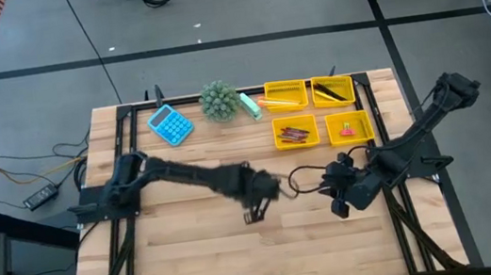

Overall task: Sort crayons/erasers/pens/pencils in bins
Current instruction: Put the green eraser into the bottom right yellow bin

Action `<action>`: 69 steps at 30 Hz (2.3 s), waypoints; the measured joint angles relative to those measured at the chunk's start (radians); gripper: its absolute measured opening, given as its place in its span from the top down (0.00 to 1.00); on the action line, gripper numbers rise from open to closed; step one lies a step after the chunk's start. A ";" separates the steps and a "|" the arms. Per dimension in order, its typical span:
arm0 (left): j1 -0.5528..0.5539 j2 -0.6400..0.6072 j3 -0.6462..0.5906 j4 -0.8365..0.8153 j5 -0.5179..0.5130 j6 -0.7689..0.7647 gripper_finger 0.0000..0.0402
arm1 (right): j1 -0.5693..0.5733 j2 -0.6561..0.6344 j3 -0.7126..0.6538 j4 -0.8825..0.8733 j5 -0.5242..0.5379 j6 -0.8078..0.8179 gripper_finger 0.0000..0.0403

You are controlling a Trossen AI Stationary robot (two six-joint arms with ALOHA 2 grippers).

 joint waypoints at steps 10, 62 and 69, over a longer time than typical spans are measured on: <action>0.105 0.036 -0.002 0.037 0.031 0.149 0.73 | 0.029 -0.006 0.000 -0.035 0.028 0.011 0.75; 0.201 -0.345 -0.600 0.560 -0.156 0.341 0.81 | 0.049 -0.002 -0.002 -0.157 0.350 -0.167 0.75; 0.212 -0.510 -0.933 1.212 -0.130 0.317 0.83 | -0.062 0.007 -0.002 0.070 0.357 -0.320 0.75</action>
